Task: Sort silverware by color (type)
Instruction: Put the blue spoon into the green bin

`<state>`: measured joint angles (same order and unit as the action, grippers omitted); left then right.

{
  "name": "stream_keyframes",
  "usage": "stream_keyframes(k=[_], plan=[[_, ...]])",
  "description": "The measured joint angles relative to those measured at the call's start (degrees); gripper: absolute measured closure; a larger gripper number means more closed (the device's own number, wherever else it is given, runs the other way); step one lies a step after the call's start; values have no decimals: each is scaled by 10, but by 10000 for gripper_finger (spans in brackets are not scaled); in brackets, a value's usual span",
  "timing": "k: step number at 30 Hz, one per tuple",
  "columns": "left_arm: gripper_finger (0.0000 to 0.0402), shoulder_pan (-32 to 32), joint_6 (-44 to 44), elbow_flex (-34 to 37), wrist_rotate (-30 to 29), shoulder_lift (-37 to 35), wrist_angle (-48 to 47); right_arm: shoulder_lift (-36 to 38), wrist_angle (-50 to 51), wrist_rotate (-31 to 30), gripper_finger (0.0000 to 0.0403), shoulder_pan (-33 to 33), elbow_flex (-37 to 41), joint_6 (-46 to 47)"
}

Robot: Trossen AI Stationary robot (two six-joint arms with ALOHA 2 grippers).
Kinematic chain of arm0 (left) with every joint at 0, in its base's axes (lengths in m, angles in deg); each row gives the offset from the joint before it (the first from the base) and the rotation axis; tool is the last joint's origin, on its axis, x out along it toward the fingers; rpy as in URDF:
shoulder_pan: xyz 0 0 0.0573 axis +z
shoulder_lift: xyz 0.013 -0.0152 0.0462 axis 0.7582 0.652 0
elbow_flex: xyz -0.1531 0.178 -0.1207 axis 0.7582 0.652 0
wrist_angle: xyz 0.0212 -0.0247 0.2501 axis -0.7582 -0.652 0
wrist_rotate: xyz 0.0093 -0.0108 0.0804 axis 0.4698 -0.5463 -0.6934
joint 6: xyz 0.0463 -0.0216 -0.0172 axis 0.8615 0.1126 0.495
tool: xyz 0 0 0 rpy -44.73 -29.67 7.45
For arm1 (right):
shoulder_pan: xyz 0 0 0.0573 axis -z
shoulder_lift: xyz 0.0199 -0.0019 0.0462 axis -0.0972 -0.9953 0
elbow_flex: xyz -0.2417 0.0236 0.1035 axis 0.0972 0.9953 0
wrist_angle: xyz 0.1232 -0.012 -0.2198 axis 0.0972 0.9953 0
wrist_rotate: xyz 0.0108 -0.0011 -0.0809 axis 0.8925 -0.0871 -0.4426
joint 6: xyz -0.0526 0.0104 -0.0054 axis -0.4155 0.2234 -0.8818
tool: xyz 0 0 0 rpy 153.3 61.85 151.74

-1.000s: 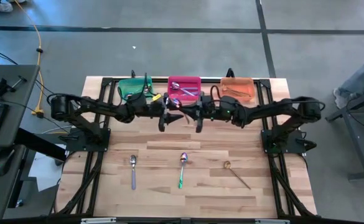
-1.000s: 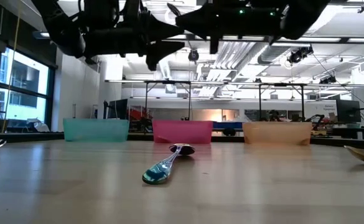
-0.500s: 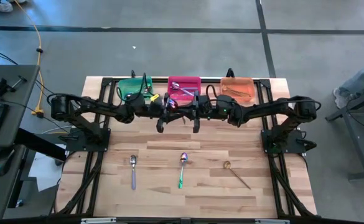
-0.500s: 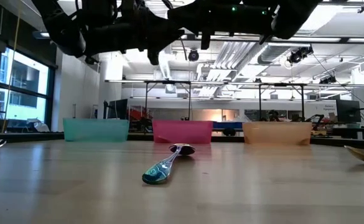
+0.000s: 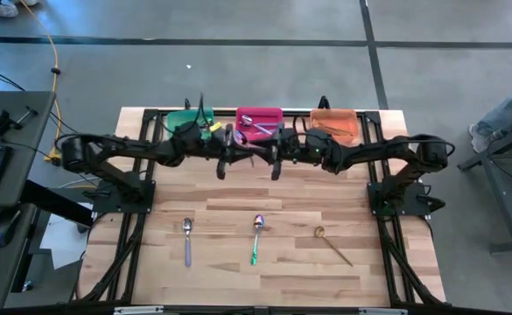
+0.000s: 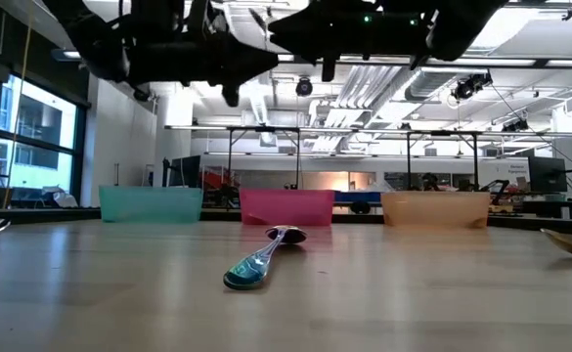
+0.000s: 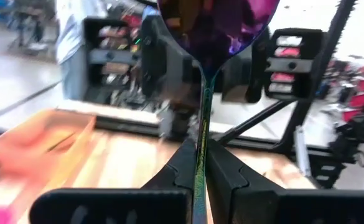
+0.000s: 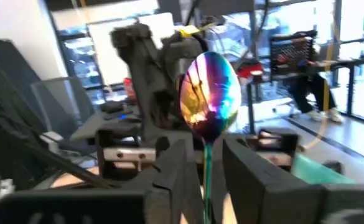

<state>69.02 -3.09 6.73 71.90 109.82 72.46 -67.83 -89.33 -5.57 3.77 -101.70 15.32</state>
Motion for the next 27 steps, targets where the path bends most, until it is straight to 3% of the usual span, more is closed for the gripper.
stream_keyframes(k=[7, 10, 14, 17, 19, 27], plan=[[396, 62, 28, 0, -27, -98, -236, 43, 123, -23, 292, 22, 0, -38], [396, 95, 52, -4, -64, -140, -359, 59, 174, -49, 309, 23, 0, -65], [396, 158, 102, -61, -145, -172, -616, 63, 222, -64, 361, 23, 0, -79], [396, 207, 143, -122, -221, -164, -766, 63, 245, -88, 396, 23, 0, -92], [397, 239, 168, -153, -245, -145, -821, 63, 261, -105, 391, 23, 0, -95], [397, 333, 252, -207, -270, -17, -899, 63, 279, -109, 401, 18, 0, -107]])
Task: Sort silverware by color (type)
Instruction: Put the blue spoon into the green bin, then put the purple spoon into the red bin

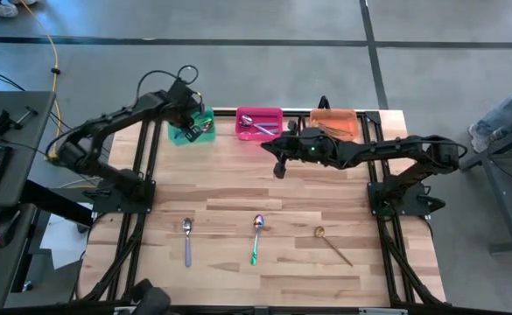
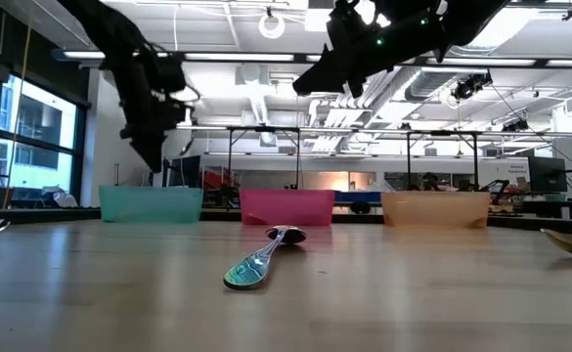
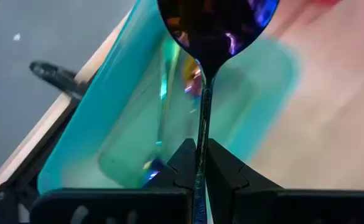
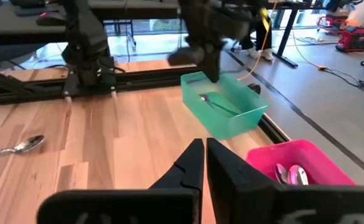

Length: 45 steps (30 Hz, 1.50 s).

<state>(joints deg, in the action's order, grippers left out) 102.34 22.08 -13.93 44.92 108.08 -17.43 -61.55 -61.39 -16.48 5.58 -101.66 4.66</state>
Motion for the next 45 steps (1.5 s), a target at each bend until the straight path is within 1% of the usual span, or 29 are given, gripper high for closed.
stream_keyframes(k=[2, 6, 12, 19, 22, 25, 29, 31, 33, 35, 37, 40, 42, 45], plan=[[397, 9, 13, -5, -11, 28, 1, 0, 3, 0, 400, -2, 0, -2], [397, 19, 23, -12, -12, 78, 1, 0, 9, 0, 400, -1, 0, -2], [389, 21, 28, -14, -19, 110, 5, 0, 9, 0, 402, -1, 0, 1], [357, 21, 24, -14, -19, 109, 6, 0, 14, 0, 402, -1, 0, 3], [352, 21, 23, -14, -26, 103, 12, 0, 15, 0, 402, -1, 0, 4], [357, 21, 12, -14, -43, 92, 18, 0, 15, 0, 402, -1, 0, 5], [382, 11, -8, -14, -51, 59, 19, 0, 20, -1, 402, -2, 0, 23], [396, -6, -23, -11, -51, 31, 21, 0, 32, -2, 402, -3, 0, 30], [398, -31, -42, 0, -50, -5, 32, 0, 53, -10, 402, -3, 3, 28], [398, -63, -67, 20, -50, -43, 49, 0, 37, -30, 403, -3, 28, 31], [400, -99, -99, 45, -49, -81, 58, -1, -18, -26, 403, 3, 68, 44], [401, -157, -145, 80, -48, -129, 58, -1, -140, 4, 403, 10, 135, 73], [401, -198, -182, 106, -48, -155, 55, -1, -206, 7, 403, 9, 173, 95], [401, -256, -245, 140, -23, -180, 43, -1, -274, 4, 403, 4, 208, 120]])
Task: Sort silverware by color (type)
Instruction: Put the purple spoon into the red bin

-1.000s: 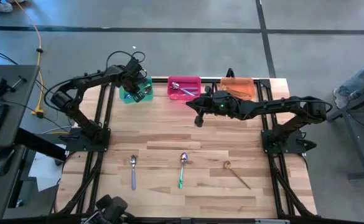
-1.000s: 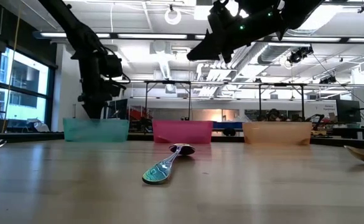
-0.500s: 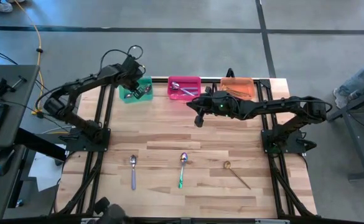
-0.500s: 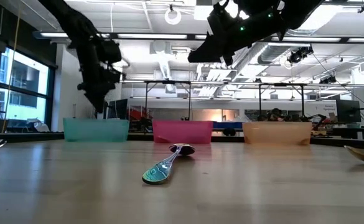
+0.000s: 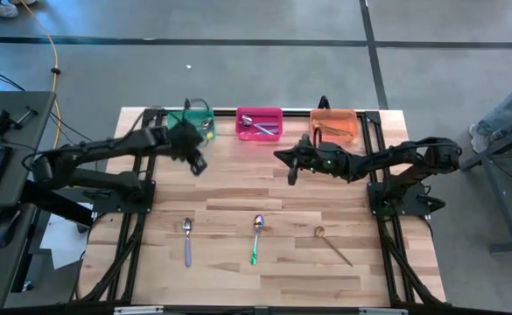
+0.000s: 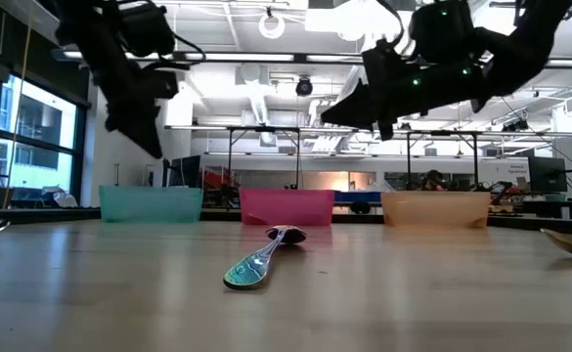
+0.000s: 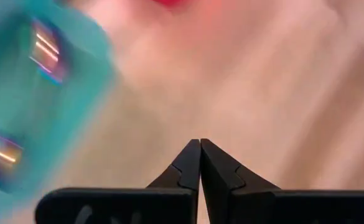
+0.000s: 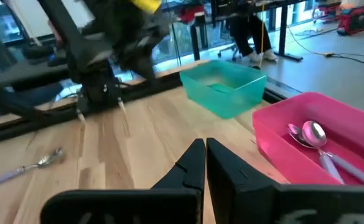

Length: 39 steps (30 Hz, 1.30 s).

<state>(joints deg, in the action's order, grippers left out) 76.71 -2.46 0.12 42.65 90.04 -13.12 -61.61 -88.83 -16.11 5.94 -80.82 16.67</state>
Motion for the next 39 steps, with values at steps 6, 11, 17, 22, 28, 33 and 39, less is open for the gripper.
stream_keyframes(k=[6, 11, 17, 22, 28, 33, 39], plan=[[398, -122, -158, 51, 29, -8, -42, 0, -8, -20, 403, -27, 3, 12], [398, -247, -304, 68, 26, -8, -63, 0, -8, -39, 403, -53, 1, -2], [374, -406, -522, 68, 22, -8, -63, 0, -4, -49, 403, -78, 1, -2], [320, -531, -727, 68, 13, -7, -61, 0, 10, -48, 403, -97, 1, -4], [273, -648, -961, 68, 1, 39, -15, 0, 17, -48, 403, -122, 1, -12], [263, -690, -1055, 68, -16, 123, 28, 0, 17, -49, 403, -144, 1, -12], [263, -697, -1079, 47, -50, 208, 35, 0, 19, -56, 403, -167, 1, -13]])
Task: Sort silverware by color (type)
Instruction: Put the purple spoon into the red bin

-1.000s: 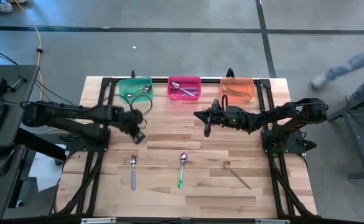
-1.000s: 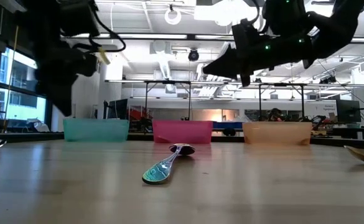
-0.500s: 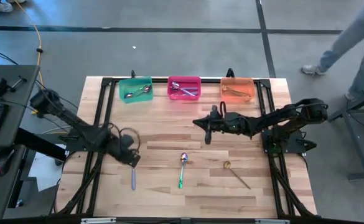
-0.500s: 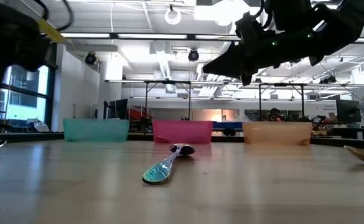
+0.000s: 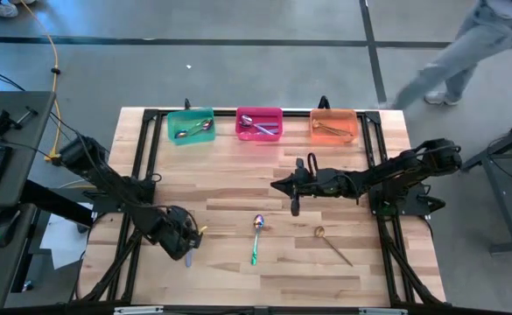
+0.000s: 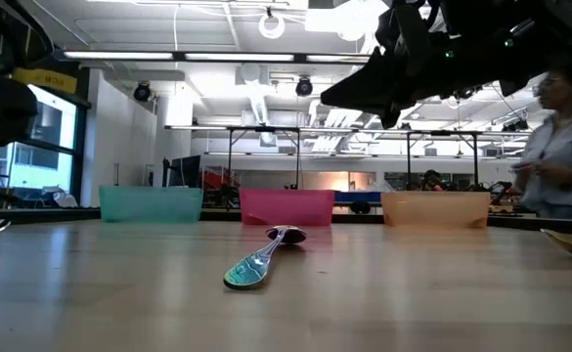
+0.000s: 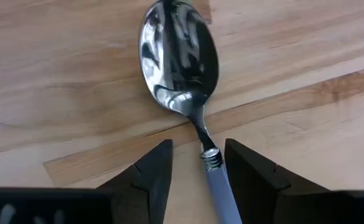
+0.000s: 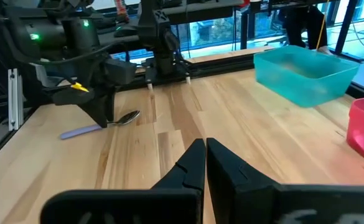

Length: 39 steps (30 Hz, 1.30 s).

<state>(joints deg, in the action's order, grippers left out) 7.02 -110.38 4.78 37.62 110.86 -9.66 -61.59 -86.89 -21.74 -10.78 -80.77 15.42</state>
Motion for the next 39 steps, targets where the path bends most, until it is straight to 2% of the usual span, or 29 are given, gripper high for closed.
stream_keyframes(k=[6, 12, 14, 18, 22, 24, 27, 31, 35, 39], plan=[[284, -5, 33, -23, -2, 46, -30, 0, 2, -3, 403, -13, 0, 0], [367, -23, 86, -36, -31, 47, -34, 0, 5, -8, 403, -20, 0, 0], [384, -35, 87, -40, -82, 50, -3, 0, 9, -8, 403, -21, 0, 0], [393, -50, 88, -23, -234, 48, 90, 0, 11, -7, 403, -21, 0, 15], [400, -38, 146, 25, -333, 49, 244, -4, 7, 8, 393, -24, 0, 29], [400, -23, 187, 53, -360, 48, 319, -15, -11, 9, 378, -24, -2, 31], [400, 3, 234, 92, -347, 48, 408, -31, -27, 12, 346, -24, -8, 41], [398, 25, 313, 99, -272, 46, 457, -57, -24, 13, 303, -23, -30, 38], [372, 38, 404, 56, -197, 42, 445, -79, -14, 14, 281, -23, -53, 26], [332, 39, 446, -18, -158, 51, 336, -91, -5, 19, 279, -23, -67, 24]])
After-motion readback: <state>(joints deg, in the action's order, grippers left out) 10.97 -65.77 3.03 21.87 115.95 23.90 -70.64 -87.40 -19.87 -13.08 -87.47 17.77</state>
